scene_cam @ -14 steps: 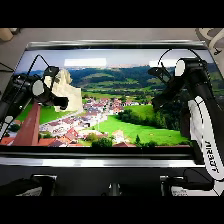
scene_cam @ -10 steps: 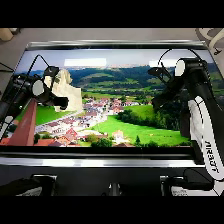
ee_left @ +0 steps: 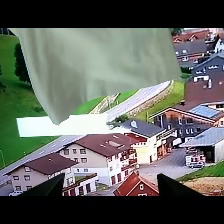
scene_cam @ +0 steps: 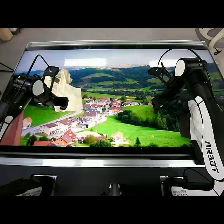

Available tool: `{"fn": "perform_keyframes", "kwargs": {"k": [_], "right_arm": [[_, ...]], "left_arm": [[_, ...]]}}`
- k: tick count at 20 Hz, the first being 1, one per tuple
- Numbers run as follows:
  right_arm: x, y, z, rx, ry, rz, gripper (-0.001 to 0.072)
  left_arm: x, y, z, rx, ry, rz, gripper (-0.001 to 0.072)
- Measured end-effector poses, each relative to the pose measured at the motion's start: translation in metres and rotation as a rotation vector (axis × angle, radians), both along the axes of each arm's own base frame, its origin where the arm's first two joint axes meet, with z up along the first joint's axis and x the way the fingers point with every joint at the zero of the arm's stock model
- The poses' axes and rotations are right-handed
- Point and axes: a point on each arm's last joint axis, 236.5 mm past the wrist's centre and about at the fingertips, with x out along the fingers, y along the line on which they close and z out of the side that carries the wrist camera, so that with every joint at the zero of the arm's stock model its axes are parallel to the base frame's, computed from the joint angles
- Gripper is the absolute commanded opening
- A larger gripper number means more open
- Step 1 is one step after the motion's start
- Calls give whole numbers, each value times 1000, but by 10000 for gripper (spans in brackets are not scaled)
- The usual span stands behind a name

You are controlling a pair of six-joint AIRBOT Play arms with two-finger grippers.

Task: Fold the shirts.

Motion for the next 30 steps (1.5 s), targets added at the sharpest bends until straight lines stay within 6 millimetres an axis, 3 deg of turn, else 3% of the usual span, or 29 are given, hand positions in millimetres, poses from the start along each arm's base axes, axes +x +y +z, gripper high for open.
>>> {"fn": "perform_keyframes", "kwargs": {"k": [4,14,16,18,20,22,24,27,29,30], "right_arm": [[0,0,0,1,-1,-7,690],[21,3,2,12,-87,1,690],[27,3,3,14,-112,3,690],[32,4,4,18,-135,2,690],[36,5,5,20,-153,2,690],[39,5,5,22,-165,1,690],[40,5,6,23,-171,1,690],[40,6,6,24,-172,1,687],[40,6,6,25,-170,2,661],[40,6,5,26,-169,2,661]], "left_arm": [[12,-4,2,-18,-51,0,719],[94,-43,39,-156,-427,-68,719],[106,-47,41,-172,-474,-77,657],[125,-37,39,-169,-504,-56,582],[146,-7,29,-164,-482,42,583],[160,37,6,-178,-389,204,583],[154,73,-31,-201,-232,352,583],[131,97,-82,-227,-12,480,583],[120,98,-104,-234,76,509,580],[117,94,-111,-241,105,512,532]]}}
